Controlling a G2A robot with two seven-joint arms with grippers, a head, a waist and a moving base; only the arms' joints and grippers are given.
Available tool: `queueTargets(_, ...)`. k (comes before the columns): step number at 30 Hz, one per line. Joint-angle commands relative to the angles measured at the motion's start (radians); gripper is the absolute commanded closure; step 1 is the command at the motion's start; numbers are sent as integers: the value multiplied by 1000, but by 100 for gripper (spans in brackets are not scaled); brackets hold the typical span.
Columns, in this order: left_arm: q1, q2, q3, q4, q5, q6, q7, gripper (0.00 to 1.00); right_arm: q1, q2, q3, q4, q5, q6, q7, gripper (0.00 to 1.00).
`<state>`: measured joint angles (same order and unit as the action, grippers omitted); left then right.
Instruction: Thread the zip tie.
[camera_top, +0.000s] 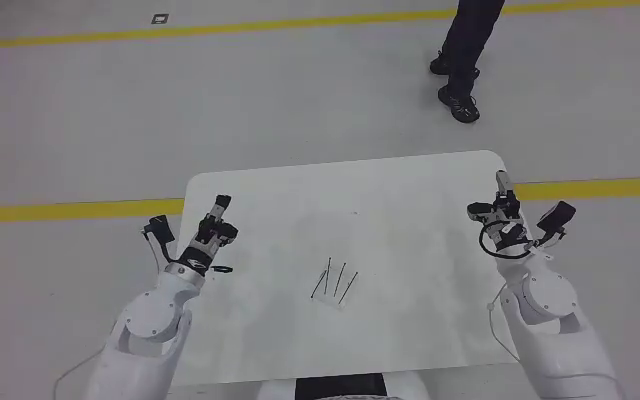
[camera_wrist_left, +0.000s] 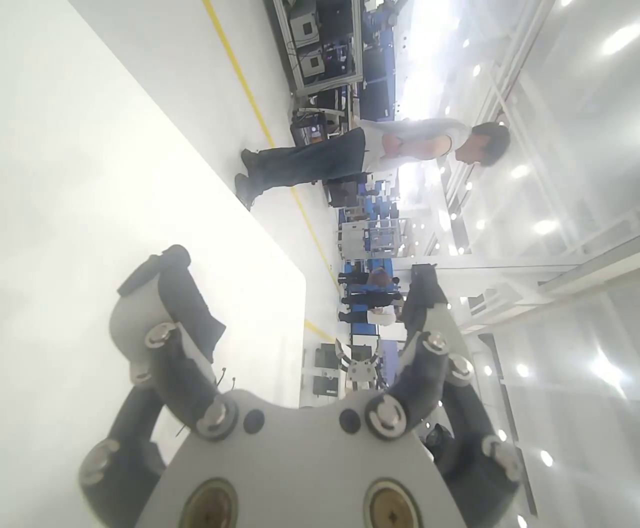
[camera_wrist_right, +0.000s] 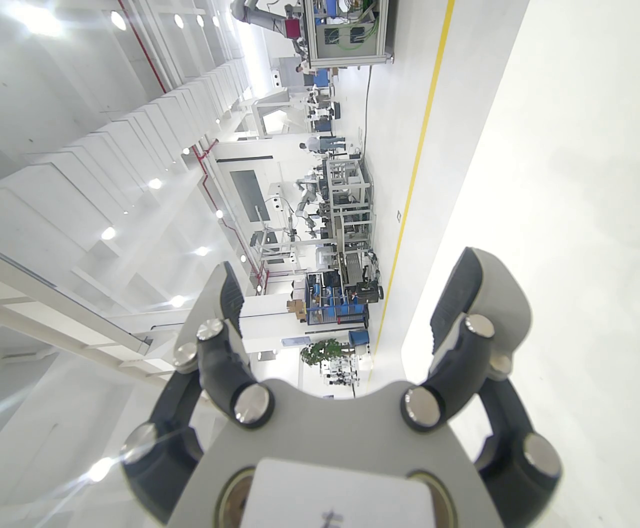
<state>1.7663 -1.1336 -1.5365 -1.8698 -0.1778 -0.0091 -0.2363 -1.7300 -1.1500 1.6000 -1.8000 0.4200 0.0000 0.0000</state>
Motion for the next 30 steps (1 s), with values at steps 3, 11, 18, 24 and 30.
queueTargets(3,-18,5,62,-28,194,3,-66,0,0,0,0,0,0,0,0,0)
queueTargets(11,-42,11,134,-56,387,36,-131,0,0,0,0,0,0,0,0,0)
queueTargets(18,-42,11,134,-56,387,36,-131,0,0,0,0,0,0,0,0,0)
queueTargets(24,-106,16,187,-64,476,65,-254,0,0,0,0,0,0,0,0,0)
queueTargets(30,-195,22,276,-66,594,123,-452,0,0,0,0,0,0,0,0,0)
